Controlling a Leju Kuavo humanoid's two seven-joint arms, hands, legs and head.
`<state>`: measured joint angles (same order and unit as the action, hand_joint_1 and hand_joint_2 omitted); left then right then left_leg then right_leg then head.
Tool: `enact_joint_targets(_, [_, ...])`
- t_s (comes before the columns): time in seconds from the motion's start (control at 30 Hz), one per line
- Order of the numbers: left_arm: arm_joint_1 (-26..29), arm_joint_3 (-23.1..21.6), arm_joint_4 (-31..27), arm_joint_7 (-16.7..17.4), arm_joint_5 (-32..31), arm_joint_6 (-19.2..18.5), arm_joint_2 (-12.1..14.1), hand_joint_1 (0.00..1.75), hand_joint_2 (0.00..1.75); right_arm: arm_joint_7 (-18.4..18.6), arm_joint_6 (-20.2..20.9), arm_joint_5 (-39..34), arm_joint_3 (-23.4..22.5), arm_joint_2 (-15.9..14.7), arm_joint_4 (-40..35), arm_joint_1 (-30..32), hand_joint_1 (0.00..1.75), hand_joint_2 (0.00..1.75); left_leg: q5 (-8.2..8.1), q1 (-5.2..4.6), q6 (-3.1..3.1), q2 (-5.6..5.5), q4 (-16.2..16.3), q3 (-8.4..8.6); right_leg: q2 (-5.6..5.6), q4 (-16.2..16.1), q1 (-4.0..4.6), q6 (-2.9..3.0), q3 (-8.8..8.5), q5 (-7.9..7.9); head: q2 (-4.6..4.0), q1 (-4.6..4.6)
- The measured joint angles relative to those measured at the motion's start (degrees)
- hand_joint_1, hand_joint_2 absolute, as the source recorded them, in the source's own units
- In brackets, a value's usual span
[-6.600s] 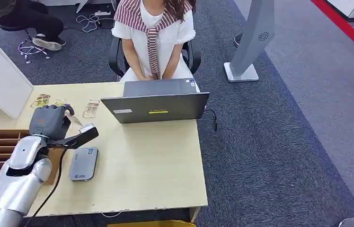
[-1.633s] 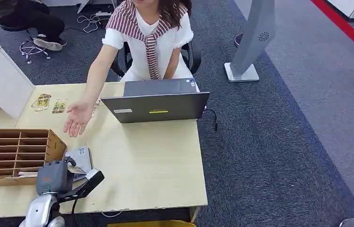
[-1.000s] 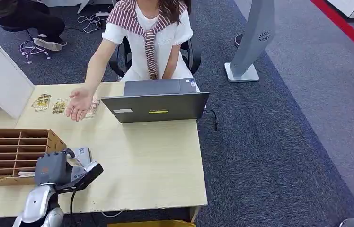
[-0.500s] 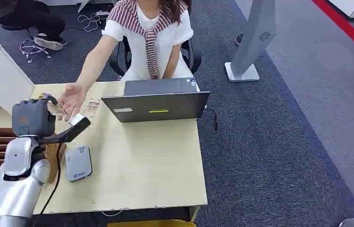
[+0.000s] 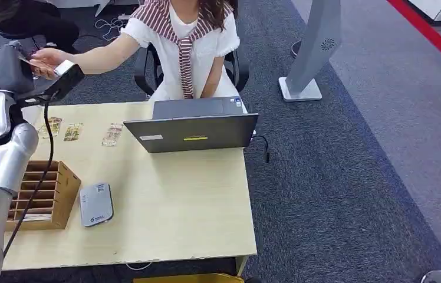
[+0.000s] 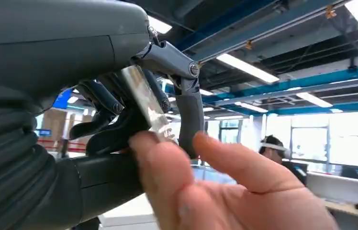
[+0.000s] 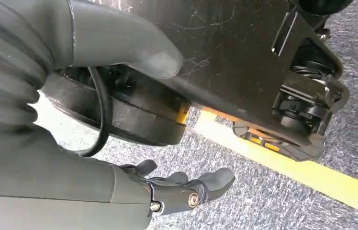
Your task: Pass the card to the sensor for recognition and then transmit it.
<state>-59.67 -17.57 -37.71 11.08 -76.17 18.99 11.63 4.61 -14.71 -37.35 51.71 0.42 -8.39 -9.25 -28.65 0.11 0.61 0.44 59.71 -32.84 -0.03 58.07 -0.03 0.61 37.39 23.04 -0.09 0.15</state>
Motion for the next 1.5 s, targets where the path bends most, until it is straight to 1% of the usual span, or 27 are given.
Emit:
enact_joint_targets(0.17, [-1.5, 0.0, 3.7, 0.4, 0.0, 0.5, 0.0, 1.75, 1.75, 0.1, 0.0, 0.4, 0.5, 0.0, 0.0, -0.1, 0.0, 1.75, 0.0, 0.01, -0.01, -0.01, 0.0, -0.01, -0.01, 0.0, 0.0, 0.0, 0.0, 0.0, 0.02, 0.0])
enact_joint_targets(0.2, [-1.6, 0.0, 4.1, 0.5, 0.0, 0.6, 0.0, 0.19, 1.75, 0.1, 0.0, 0.4, 0.6, 0.0, 0.0, -0.1, 0.0, 1.75, 0.0, 0.01, -0.01, -0.01, 0.0, -0.01, -0.01, 0.0, 0.0, 0.0, 0.0, 0.0, 0.02, 0.0])
enact_joint_targets(0.23, [-1.6, 0.0, 4.6, 0.6, 0.0, 0.6, 0.0, 0.0, 1.75, 0.1, 0.0, 0.4, 0.7, 0.0, 0.0, -0.1, 0.0, 1.75, 0.0, 0.01, -0.01, -0.01, 0.0, -0.01, -0.01, 0.0, 0.0, 0.0, 0.0, 0.0, 0.0, 0.02])
enact_joint_targets(0.4, [-1.8, 0.0, 6.0, 0.8, 0.0, 0.8, 0.1, 0.0, 1.75, 0.1, 0.0, 0.4, 1.1, 0.0, 0.0, -0.2, 0.0, 1.75, 0.01, 0.0, 0.0, -0.03, 0.0, -0.03, -0.01, 0.0, 0.0, 0.0, 0.0, 0.0, 0.02, 0.0])
enact_joint_targets(0.5, [-1.8, 0.0, 6.6, 0.7, 0.0, 1.9, 0.4, 0.0, 1.75, 0.1, 0.0, 0.5, 1.2, 0.0, 0.0, -0.2, 0.0, 1.75, 0.01, 0.0, 0.0, -0.03, 0.0, -0.04, -0.01, 0.0, -0.02, 0.0, 0.0, 0.0, 0.02, 0.02])
enact_joint_targets(0.6, [-1.7, 0.0, 6.8, -0.6, 0.7, 3.8, 0.9, 0.0, 1.75, 0.1, 0.0, 0.4, 1.4, 0.0, 0.0, -0.1, 0.0, 1.75, 0.01, 0.01, 0.0, -0.02, 0.0, -0.04, -0.01, 0.0, -0.02, 0.0, 0.01, 0.0, 0.02, 0.02])
enact_joint_targets(0.7, [-0.5, 0.0, 6.6, -2.8, 2.2, 6.8, 1.7, 0.0, 1.75, 0.0, -0.1, 0.2, 1.4, 0.0, 0.0, 0.0, 0.0, 1.75, 0.01, 0.01, 0.0, -0.02, 0.0, -0.03, -0.01, 0.0, -0.02, 0.01, 0.01, 0.0, 0.02, 0.02])
enact_joint_targets(0.77, [0.8, 0.0, 6.0, -3.5, 2.6, 7.9, 2.2, 0.0, 1.75, -0.2, -0.1, -0.2, 1.4, 0.0, 0.0, 0.2, 0.0, 1.75, 0.01, 0.01, -0.01, -0.02, 0.0, -0.05, -0.01, 0.0, -0.01, 0.01, 0.03, 0.01, 0.0, 0.02])
enact_joint_targets(0.87, [2.4, 0.0, 5.1, -4.6, 3.5, 8.5, 2.8, 0.0, 1.75, -0.2, -0.2, -0.7, 1.4, 0.0, 0.0, 0.3, 0.0, 1.75, 0.01, 0.02, -0.01, -0.02, 0.0, -0.07, -0.01, 0.0, -0.01, 0.01, 0.05, 0.01, 0.02, 0.02])
enact_joint_targets(1.0, [7.3, 0.0, -0.5, -7.2, 6.1, 11.2, 4.5, 0.0, 1.75, -1.2, -0.5, -1.7, 1.3, 0.0, 0.0, 0.9, 0.0, 1.75, 0.0, 0.0, -0.01, 0.02, 0.0, -0.05, 0.01, 0.0, -0.04, 0.01, 0.06, 0.03, 0.02, 0.02])
enact_joint_targets(1.03, [9.6, 0.0, -3.2, -7.5, 6.6, 11.7, 5.1, 0.0, 1.75, -1.3, -0.7, -1.9, 1.3, 0.0, 0.0, 1.1, 0.0, 1.75, -0.01, 0.0, -0.01, 0.04, -0.1, -0.07, 0.02, 0.0, -0.09, 0.01, 0.0, 0.04, 0.02, 0.04])
enact_joint_targets(1.07, [14.5, 0.4, -8.5, -7.9, 7.3, 12.5, 6.2, 0.0, 1.75, -1.8, -0.9, -2.7, 1.1, 0.0, 0.0, 1.3, 0.0, 1.75, -0.06, -0.05, -0.02, 0.27, -0.2, 0.17, 0.2, 0.0, -0.22, 0.05, -0.06, 0.08, 0.02, 0.18])
enact_joint_targets(1.1, [19.0, 0.9, -13.6, -8.2, 7.6, 13.4, 7.5, 0.0, 1.75, -2.0, -1.0, -3.2, 0.9, 0.1, 0.0, 1.7, 0.0, 1.75, -0.15, -0.13, -0.06, 0.53, -0.3, 0.34, 0.4, 0.0, -0.27, 0.06, -0.05, 0.15, 0.02, -0.13])
enact_joint_targets(1.13, [22.9, 1.5, -17.3, -8.3, 7.8, 13.8, 8.0, 0.0, 1.75, -2.2, -1.1, -3.8, 0.8, 0.1, 0.0, 1.8, 0.0, 1.75, -0.18, -0.13, 0.0, 0.61, -0.3, 0.29, 0.51, 0.0, -0.26, 0.06, 0.0, 0.15, 0.0, -0.37])
enact_joint_targets(1.2, [29.3, 2.6, -23.4, -8.9, 7.5, 14.3, 8.7, 0.0, 1.75, -2.1, -1.3, -4.4, 0.5, 0.2, 0.0, 1.9, 0.0, 1.75, -0.19, -0.1, 0.01, 0.6, -0.3, 0.2, 0.54, -0.1, -0.17, 0.08, 0.0, 0.19, 0.0, -0.2])
enact_joint_targets(1.27, [38.4, 4.7, -32.4, -10.3, 6.4, 16.6, 9.5, 0.0, 1.75, -2.0, -1.5, -5.6, -0.2, 0.3, 0.0, 2.1, 0.0, 1.75, -0.33, -0.07, -0.06, 0.72, -0.3, 0.29, 0.62, 0.0, -0.25, 0.16, -0.07, 0.29, 0.02, -0.11])
enact_joint_targets(1.33, [48.6, 7.3, -40.7, -12.6, 4.6, 17.9, 10.3, 0.0, 1.75, -1.9, -1.6, -6.3, -0.5, 0.5, 0.0, 2.4, 0.0, 1.75, -0.6, -0.08, -0.04, 1.19, -0.3, 0.49, 1.06, 0.0, -0.23, 0.13, -0.05, 0.4, 0.0, -0.2])
enact_joint_targets(1.4, [56.9, 8.9, -46.3, -14.1, 3.1, 18.9, 10.6, 0.0, 1.75, -1.9, -1.7, -6.8, -0.8, 0.5, 0.0, 2.4, 0.0, 1.75, -0.62, -0.08, -0.03, 1.18, -0.3, 0.5, 1.13, -0.1, -0.16, 0.08, -0.04, 0.46, 0.02, -0.15])
enact_joint_targets(1.47, [64.1, 10.1, -50.6, -14.3, 2.2, 19.6, 10.6, 0.0, 1.75, -1.9, -1.7, -7.0, -1.2, 0.5, 0.0, 2.5, 0.0, 1.75, -0.7, -0.08, 0.07, 1.1, -0.3, 0.47, 1.05, -0.1, -0.15, 0.03, -0.04, 0.59, 0.02, -0.17])
enact_joint_targets(1.5, [66.8, 10.4, -52.3, -14.3, 1.8, 19.6, 10.6, 0.0, 1.75, -1.9, -1.7, -7.0, -1.4, 0.5, 0.0, 2.6, 0.0, 1.75, -0.72, -0.08, 0.1, 1.0, -0.3, 0.45, 0.96, -0.1, -0.14, 0.0, -0.05, 0.61, 0.02, -0.15])
